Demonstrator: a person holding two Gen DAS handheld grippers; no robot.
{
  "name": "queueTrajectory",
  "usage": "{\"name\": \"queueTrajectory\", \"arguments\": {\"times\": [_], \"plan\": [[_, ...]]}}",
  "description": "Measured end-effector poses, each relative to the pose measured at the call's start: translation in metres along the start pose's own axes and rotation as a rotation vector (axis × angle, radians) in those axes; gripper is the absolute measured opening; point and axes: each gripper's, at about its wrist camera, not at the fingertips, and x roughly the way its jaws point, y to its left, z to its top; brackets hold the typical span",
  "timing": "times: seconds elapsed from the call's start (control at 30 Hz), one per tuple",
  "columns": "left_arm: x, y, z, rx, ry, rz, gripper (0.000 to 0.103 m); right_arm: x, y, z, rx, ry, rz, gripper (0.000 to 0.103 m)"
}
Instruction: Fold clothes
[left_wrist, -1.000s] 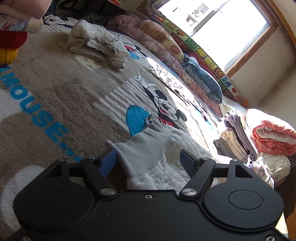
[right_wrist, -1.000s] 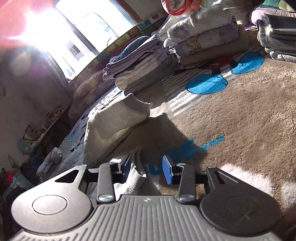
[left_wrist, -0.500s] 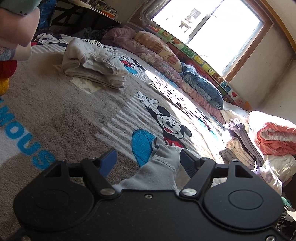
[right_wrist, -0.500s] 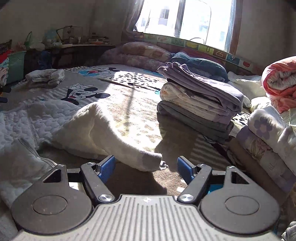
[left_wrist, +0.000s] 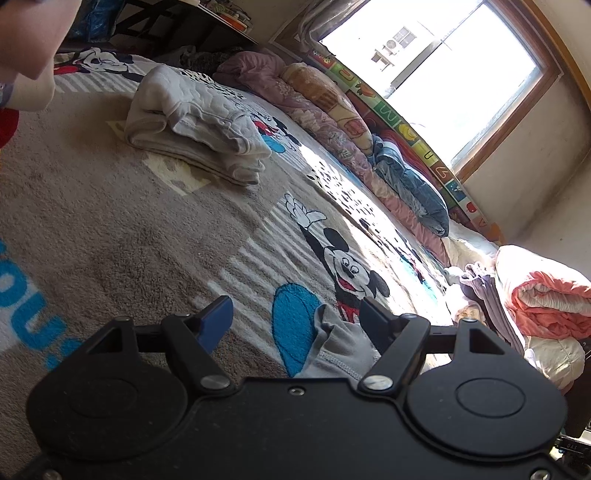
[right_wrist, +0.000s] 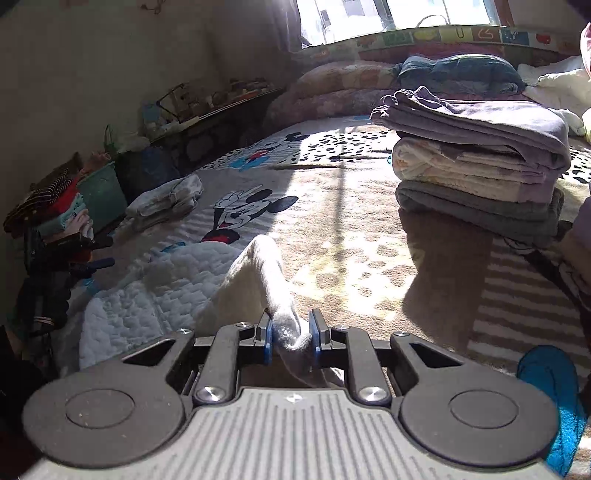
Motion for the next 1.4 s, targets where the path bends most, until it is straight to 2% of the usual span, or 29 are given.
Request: {"name": "queueTrajectory", "arguments": {"times": [0.1, 0.17, 0.2, 0.3, 0.33, 0.4, 0.5, 0.6, 0.73, 0.83, 1.07, 1.13, 1.17, 1.2, 1.23, 1.33, 1.37, 1.4], "plan": [[0.004, -0.004, -0.002, 0.0, 0.007, -0.01, 0.075, -0.018, -0.005, 0.015, 0.2, -0.035, 0.092, 0.019], [0.006, -0.008, -0.004, 0.004, 0.012, -0.016, 0.075, -0.022, -0.016, 0.019, 0.332, -0.03, 0.097, 0.019], [0.007, -0.009, -0.005, 0.006, 0.015, -0.019, 0.075, -0.02, -0.022, 0.019, 0.36, -0.019, 0.068, 0.019], [0.008, -0.014, -0.006, 0.02, 0.018, -0.017, 0.075, -0.009, -0.043, 0.01, 0.374, 0.004, -0.092, 0.019], [0.008, -0.015, -0.005, 0.025, 0.018, -0.017, 0.075, -0.009, -0.049, 0.005, 0.38, -0.013, -0.127, 0.02], [0.008, -0.017, -0.005, 0.036, 0.018, -0.017, 0.075, -0.011, -0.059, -0.006, 0.39, -0.056, -0.188, 0.042], [0.008, -0.019, -0.004, 0.052, 0.02, -0.02, 0.075, -0.016, -0.069, -0.022, 0.405, -0.125, -0.21, 0.056], [0.014, -0.02, 0.0, 0.066, 0.028, -0.013, 0.075, -0.01, -0.082, -0.037, 0.429, -0.116, -0.247, 0.063], [0.028, -0.024, 0.004, 0.084, 0.066, -0.015, 0.075, 0.007, -0.096, -0.053, 0.476, -0.09, -0.27, 0.063], [0.041, -0.03, 0.008, 0.113, 0.102, -0.014, 0.075, 0.02, -0.101, -0.061, 0.488, -0.081, -0.28, 0.068], [0.083, -0.035, 0.019, 0.174, 0.217, -0.025, 0.075, 0.036, -0.107, -0.064, 0.493, -0.114, -0.259, 0.07], [0.097, -0.037, 0.017, 0.22, 0.267, -0.025, 0.074, 0.04, -0.108, -0.063, 0.488, -0.12, -0.251, 0.07], [0.104, -0.038, 0.017, 0.236, 0.296, -0.042, 0.074, 0.043, -0.107, -0.063, 0.482, -0.117, -0.244, 0.066], [0.111, -0.037, 0.015, 0.245, 0.326, -0.063, 0.074, 0.045, -0.106, -0.063, 0.476, -0.113, -0.237, 0.057], [0.117, -0.038, 0.013, 0.26, 0.346, -0.067, 0.074, 0.048, -0.106, -0.063, 0.47, -0.11, -0.229, 0.054], [0.129, -0.046, 0.006, 0.331, 0.377, -0.079, 0.071, 0.055, -0.101, -0.064, 0.442, -0.102, -0.223, 0.036], [0.131, -0.049, 0.004, 0.349, 0.379, -0.084, 0.061, 0.058, -0.098, -0.065, 0.431, -0.1, -0.225, 0.024], [0.133, -0.051, 0.002, 0.366, 0.384, -0.085, 0.04, 0.061, -0.096, -0.066, 0.42, -0.098, -0.227, 0.019]]}}
